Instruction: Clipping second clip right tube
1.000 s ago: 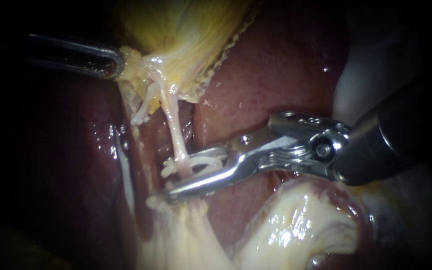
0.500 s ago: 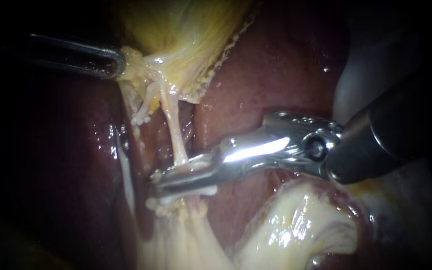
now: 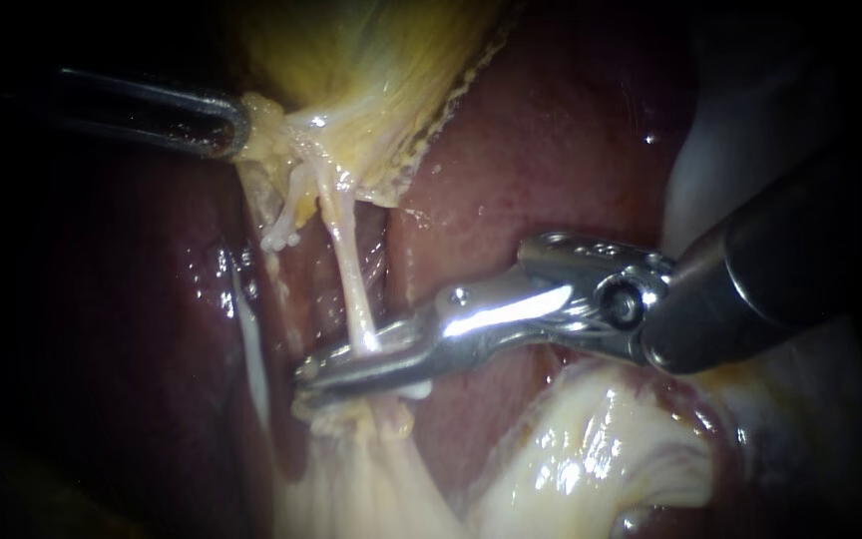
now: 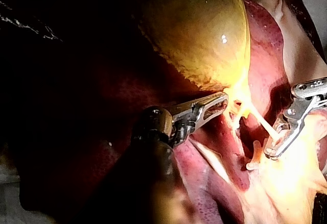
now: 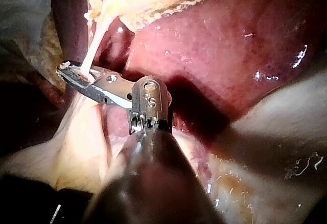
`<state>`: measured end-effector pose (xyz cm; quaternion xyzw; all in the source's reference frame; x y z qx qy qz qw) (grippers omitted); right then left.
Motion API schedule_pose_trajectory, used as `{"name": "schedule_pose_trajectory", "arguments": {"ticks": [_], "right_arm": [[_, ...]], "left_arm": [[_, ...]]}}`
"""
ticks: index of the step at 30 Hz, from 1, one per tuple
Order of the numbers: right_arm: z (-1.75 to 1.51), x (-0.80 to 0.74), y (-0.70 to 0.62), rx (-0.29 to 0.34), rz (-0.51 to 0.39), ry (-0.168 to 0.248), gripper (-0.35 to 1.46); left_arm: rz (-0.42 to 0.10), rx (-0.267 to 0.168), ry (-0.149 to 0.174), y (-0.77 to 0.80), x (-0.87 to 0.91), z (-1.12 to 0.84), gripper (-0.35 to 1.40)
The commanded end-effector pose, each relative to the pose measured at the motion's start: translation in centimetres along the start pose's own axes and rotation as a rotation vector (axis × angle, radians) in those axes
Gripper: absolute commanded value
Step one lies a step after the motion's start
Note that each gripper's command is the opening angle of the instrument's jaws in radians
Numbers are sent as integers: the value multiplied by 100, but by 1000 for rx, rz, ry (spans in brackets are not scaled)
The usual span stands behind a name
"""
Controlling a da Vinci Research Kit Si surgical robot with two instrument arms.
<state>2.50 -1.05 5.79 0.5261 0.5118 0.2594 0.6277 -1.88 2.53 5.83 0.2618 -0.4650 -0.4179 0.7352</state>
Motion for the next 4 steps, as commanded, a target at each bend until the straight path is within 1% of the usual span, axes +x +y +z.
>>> {"name": "schedule_pose_trajectory", "arguments": {"ticks": [1,4], "right_arm": [[0,0,0,0,0,0,-35],[-1,0,0,0,0,0,-35]], "left_arm": [[0,0,0,0,0,0,-35],[0,0,0,0,0,0,-35]]}}
